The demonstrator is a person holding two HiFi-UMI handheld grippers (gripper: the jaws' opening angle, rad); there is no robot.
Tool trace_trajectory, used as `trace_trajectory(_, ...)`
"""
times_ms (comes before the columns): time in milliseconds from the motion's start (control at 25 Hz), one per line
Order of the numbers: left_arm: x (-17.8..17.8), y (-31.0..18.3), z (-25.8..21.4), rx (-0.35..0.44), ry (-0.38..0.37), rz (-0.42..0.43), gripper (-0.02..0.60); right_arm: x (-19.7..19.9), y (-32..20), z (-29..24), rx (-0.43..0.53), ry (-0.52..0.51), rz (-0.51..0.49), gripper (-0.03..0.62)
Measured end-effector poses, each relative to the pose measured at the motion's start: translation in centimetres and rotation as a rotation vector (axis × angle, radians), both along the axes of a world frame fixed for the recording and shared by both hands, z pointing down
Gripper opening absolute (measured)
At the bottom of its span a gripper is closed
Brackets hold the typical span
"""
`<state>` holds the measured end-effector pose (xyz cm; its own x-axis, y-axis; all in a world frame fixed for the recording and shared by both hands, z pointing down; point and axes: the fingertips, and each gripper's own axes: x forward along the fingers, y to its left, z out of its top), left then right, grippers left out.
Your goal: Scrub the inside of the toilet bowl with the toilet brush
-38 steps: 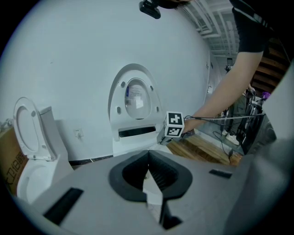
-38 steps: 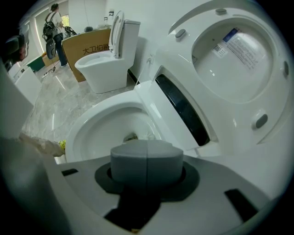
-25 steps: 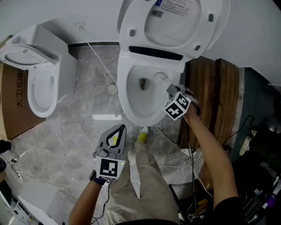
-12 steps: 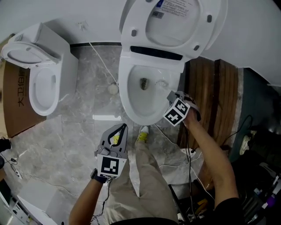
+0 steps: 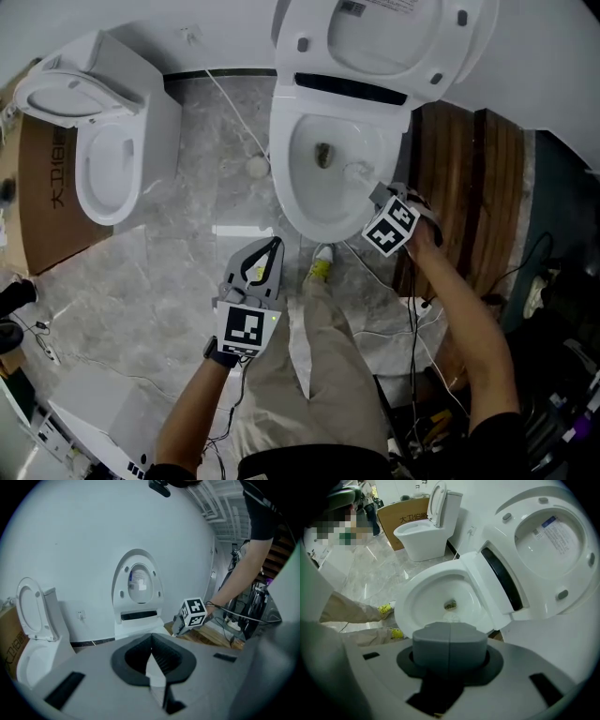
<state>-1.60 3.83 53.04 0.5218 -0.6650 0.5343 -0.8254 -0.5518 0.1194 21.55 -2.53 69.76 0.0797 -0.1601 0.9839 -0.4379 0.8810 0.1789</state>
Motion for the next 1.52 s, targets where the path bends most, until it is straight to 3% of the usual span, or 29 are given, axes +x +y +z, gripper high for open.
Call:
trace_trajectory(520,-0.5,-0.1,0.4,0.001,0.005,0.003,0.011,-2.2,3.8,-0.1,-0.076,-0.029,0.002,0.147)
trace_trajectory(920,-1.1,0.4,1.0,-0.019,0.016,-0.021,0.011,-5.9,6.9,-0.2,-0.135,-0.074,-0.083,0.147)
trace_trajectory(1120,-1.3,1.2,1.4,-0.047,0.029,-0.043,0.011,-7.1,6.6,-0.6,-0.164,-0.099,-0.084,0.147)
trace_trajectory(1520,-1.1,1.8,1.9,-0.054,0.048,-0.074,0.011,-9.3,5.3,-0.9,-0.169,-0.124,-0.182,0.147)
